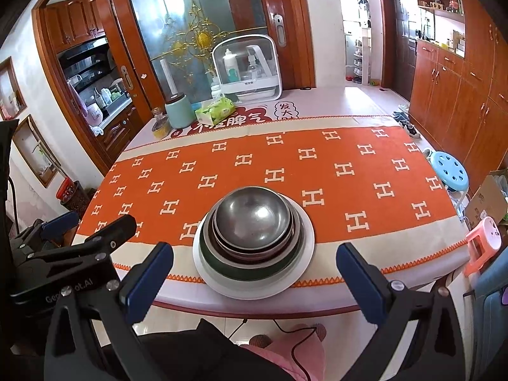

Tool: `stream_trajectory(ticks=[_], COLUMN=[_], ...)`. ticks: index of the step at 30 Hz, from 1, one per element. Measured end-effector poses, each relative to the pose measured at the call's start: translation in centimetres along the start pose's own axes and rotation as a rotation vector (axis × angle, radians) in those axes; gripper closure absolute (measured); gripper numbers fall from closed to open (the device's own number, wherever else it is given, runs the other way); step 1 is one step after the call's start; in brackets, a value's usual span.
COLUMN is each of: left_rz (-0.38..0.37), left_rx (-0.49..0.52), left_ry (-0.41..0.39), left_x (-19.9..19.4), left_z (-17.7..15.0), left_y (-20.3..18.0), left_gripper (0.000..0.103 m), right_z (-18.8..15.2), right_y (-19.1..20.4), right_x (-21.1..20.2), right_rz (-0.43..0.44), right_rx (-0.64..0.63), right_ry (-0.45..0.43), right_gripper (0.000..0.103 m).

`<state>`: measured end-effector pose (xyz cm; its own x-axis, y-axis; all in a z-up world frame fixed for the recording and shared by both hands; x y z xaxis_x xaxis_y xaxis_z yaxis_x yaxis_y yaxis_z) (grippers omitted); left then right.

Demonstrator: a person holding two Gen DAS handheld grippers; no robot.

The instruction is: Organize plates and bowls

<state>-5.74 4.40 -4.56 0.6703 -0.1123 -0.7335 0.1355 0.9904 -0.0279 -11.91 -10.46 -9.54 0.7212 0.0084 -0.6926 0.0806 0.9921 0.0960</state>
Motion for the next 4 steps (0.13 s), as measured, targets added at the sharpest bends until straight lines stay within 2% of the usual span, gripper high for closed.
stream_trajectory(ticks=[4], left_rz=[-0.004], left_rx=[0.003], left_ry=[0.002], left_x=[0.08], left_z=[-0.05], left_y=[0.01], left_gripper=[0.001], right_z=[-0.16], right_y=[0.13], right_x=[-0.09], right_rz=[-0.002], right_rx=[0.003], right_ry=[0.001], right_gripper=[0.000])
Point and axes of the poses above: each gripper's, at about its wrist camera, not at the fingertips, and x roughly the way its jaws point, y to its left, z to its top, the point moved 3 cm from there along x, roughly the way its jaws point, and after that the axes turned 6 degrees about -z, right-handed, at the moved point
